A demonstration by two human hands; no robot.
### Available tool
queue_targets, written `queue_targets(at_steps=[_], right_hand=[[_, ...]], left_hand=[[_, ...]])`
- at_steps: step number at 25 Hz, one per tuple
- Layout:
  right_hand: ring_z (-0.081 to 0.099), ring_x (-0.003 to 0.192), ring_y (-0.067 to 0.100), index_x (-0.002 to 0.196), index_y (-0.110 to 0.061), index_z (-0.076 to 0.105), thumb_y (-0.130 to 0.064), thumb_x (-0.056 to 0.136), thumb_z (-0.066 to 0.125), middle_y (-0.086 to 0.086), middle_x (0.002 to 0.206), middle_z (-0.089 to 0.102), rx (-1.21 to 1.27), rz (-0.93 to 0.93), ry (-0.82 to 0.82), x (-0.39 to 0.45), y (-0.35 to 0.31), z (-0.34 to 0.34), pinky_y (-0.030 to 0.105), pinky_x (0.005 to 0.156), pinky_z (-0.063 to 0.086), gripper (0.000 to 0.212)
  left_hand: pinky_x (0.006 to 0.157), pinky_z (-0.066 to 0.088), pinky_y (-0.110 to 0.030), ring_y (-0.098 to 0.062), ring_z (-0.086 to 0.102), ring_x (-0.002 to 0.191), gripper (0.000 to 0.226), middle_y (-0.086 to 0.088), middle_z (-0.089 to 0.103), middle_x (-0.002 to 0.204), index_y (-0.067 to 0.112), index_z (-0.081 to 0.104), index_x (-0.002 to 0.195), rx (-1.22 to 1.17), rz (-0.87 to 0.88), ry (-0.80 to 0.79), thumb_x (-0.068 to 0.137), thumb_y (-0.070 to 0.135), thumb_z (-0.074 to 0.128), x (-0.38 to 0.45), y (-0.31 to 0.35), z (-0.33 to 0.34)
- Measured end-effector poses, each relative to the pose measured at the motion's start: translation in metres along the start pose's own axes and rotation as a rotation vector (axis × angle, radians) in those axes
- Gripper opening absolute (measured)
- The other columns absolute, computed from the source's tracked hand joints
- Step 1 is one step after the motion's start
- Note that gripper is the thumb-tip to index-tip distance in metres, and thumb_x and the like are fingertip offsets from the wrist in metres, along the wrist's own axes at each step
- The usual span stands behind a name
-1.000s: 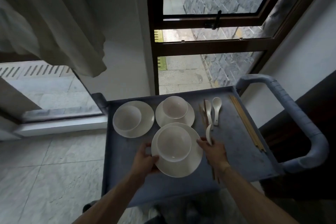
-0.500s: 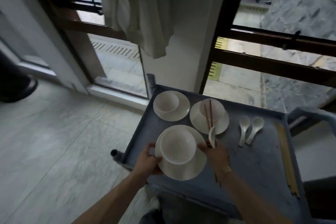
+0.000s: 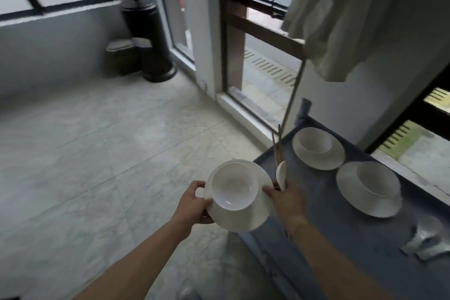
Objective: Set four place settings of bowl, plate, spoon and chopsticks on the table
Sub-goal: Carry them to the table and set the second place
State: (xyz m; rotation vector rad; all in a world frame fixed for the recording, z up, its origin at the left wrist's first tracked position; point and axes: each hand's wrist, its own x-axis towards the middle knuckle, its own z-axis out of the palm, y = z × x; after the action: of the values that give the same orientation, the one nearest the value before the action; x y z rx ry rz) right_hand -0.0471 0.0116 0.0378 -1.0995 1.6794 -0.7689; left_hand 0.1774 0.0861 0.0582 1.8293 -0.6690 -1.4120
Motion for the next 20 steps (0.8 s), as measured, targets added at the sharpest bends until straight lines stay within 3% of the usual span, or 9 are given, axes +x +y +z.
queue_targets(at_steps=[4, 11, 15, 20], right_hand=[[0.067, 0.077, 0.020, 0.077, -0.023, 0.066, -0.021, 0.074, 0.079, -0.003, 0.075, 0.071, -0.032, -0.085, -0.148, -0.020, -0.030, 0.072, 0.040, 0.074, 0.057, 0.014], [0.062, 0.075, 0.015, 0.075, -0.020, 0.062, -0.024, 0.078, 0.076, -0.004, 0.077, 0.068, -0.194, -0.264, -0.440, -0.091, -0.082, 0.228, 0.031, 0.069, 0.043, 0.014], [0.063, 0.078, 0.016, 0.078, -0.019, 0.064, -0.025, 0.078, 0.075, -0.002, 0.079, 0.069, -0.247, -0.333, -0.595, -0.146, -0.099, 0.326, 0.031, 0.066, 0.044, 0.013], [0.064, 0.078, 0.019, 0.080, -0.016, 0.065, -0.025, 0.077, 0.076, 0.002, 0.078, 0.070, -0.292, -0.385, -0.754, -0.217, -0.113, 0.438, 0.033, 0.066, 0.049, 0.014]], left_hand=[[0.061, 0.061, -0.041, -0.031, 0.072, 0.070, 0.034, -0.021, 0.070, 0.095, 0.027, 0.057, 0.108, -0.118, -0.004, 0.157, 0.087, 0.001, 0.055, -0.015, -0.020, -0.075], [0.060, 0.061, -0.042, -0.029, 0.069, 0.062, 0.035, -0.019, 0.071, 0.086, 0.028, 0.059, 0.101, -0.318, -0.029, 0.428, 0.086, -0.002, 0.051, -0.063, -0.074, -0.224], [0.063, 0.062, -0.049, -0.032, 0.070, 0.064, 0.033, -0.020, 0.072, 0.088, 0.028, 0.058, 0.100, -0.390, -0.027, 0.583, 0.084, 0.000, 0.052, -0.098, -0.111, -0.312], [0.057, 0.061, -0.041, -0.033, 0.068, 0.068, 0.035, -0.019, 0.069, 0.095, 0.026, 0.058, 0.102, -0.469, -0.040, 0.751, 0.082, -0.002, 0.049, -0.142, -0.149, -0.408]])
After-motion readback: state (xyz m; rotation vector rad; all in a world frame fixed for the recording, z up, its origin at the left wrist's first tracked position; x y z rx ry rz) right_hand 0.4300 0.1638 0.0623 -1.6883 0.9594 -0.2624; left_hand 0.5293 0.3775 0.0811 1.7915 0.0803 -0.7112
